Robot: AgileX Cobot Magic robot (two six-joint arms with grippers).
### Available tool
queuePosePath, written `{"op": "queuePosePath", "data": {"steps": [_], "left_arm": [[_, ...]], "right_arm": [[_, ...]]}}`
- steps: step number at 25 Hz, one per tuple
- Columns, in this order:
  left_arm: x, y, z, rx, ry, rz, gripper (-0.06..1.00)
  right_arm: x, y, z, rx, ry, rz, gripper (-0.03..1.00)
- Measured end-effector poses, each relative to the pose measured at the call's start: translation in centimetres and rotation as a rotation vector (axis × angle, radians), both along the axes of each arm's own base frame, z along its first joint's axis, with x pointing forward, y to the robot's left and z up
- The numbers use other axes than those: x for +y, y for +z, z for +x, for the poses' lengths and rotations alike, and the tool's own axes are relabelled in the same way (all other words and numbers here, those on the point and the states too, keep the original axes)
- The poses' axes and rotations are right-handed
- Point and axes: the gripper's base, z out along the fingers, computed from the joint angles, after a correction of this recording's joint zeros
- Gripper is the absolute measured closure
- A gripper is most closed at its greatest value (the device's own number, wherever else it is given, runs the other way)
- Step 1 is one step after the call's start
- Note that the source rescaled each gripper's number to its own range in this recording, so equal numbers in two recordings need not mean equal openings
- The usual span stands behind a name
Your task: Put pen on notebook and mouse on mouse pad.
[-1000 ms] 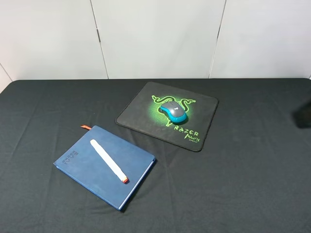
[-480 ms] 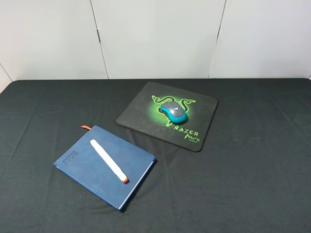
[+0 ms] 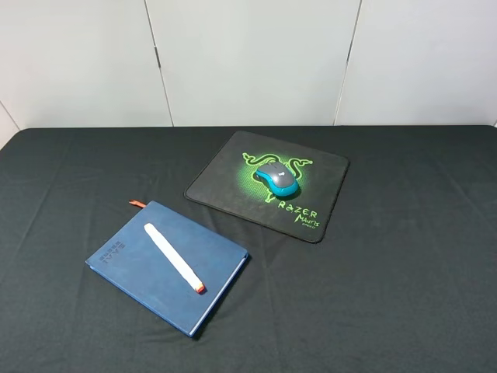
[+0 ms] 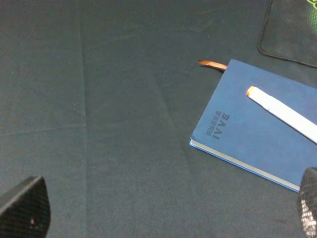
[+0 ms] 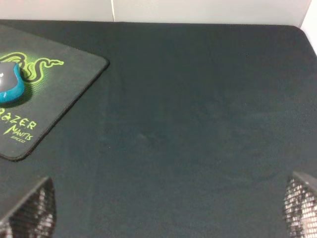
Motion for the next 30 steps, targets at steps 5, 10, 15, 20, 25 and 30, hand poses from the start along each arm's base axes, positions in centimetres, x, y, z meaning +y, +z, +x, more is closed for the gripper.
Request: {"op": "queuePosePath", "data": {"steps": [5,10,15,20,25,30], "left_arm": [[0.0,0.0,0.0,0.0,0.0,0.0,-0.06],[0.0,0.0,0.0,0.0,0.0,0.0,-0.06],[0.0,0.0,0.0,0.0,0.0,0.0,-0.06],[0.0,0.0,0.0,0.0,0.0,0.0,-0.06],[0.0,0.0,0.0,0.0,0.0,0.0,-0.06],[0.0,0.0,0.0,0.0,0.0,0.0,-0.06]], "right_arm": [[0.05,0.0,-0.01,0.0,-0.063,0.0,-0.03],[0.06,0.0,-0.02,0.0,-0.076,0.0,-0.03],[0.06,0.0,-0.02,0.0,-0.076,0.0,-0.03],[0.06,0.0,-0.02,0.0,-0.076,0.0,-0.03],[0.06,0.0,-0.02,0.0,-0.076,0.0,-0.03],[0.06,-0.01,-0.02,0.001,-0.076,0.0,-0.03]]}}
